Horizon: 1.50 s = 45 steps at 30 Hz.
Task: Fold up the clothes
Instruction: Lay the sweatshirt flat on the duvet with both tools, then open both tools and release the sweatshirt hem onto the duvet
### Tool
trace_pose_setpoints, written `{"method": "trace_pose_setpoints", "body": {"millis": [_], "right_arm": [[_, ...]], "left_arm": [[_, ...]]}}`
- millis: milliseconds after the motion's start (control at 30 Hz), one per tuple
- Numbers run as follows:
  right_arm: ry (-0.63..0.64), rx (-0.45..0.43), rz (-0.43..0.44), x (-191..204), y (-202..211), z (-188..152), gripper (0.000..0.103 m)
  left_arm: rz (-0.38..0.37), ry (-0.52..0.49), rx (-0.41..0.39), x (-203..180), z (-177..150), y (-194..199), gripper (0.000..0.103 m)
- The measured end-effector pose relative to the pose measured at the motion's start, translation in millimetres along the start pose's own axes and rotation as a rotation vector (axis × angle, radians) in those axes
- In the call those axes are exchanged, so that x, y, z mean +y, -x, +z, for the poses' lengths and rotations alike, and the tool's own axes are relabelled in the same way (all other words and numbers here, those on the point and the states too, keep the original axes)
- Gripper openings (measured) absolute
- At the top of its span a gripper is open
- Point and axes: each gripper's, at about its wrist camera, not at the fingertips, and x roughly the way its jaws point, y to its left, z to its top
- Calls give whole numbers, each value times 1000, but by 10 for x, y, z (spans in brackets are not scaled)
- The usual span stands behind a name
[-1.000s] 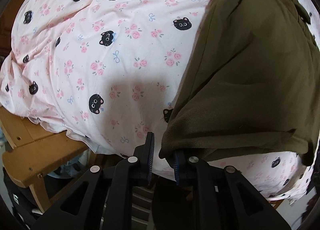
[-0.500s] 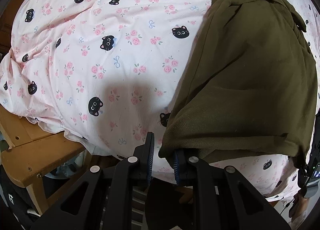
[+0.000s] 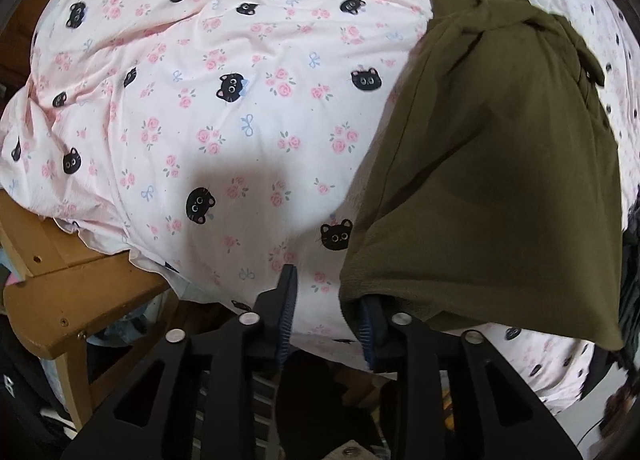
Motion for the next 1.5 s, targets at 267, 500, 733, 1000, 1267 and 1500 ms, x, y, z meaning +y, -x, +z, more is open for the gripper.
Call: {"method": "trace_pose_setpoints", "body": {"millis": [267,500,733,1000,1267,1500], "right_arm": [[37,96,-114,102,-373,156,4],[-209,171,46,-286,-214,241,26],[340,107,-337,785,-212,-257,34],[800,-30,-11,2580,101,-1114,53],[1165,-95,158,4245,-177,-1720,53],[1265,-120,249,5099,-418,-1947,53]], "left_arm": [[118,-175,14,-137,-206,-27,30],[207,-503,44,-160,-334,-188,51],[456,-769,53,-106,-792,-315,51],[312,-616,-11,41,-963,-85,51],[244,-500,-131,79,-912,310,51],[194,-390,-212,318,-746,675,51]]}}
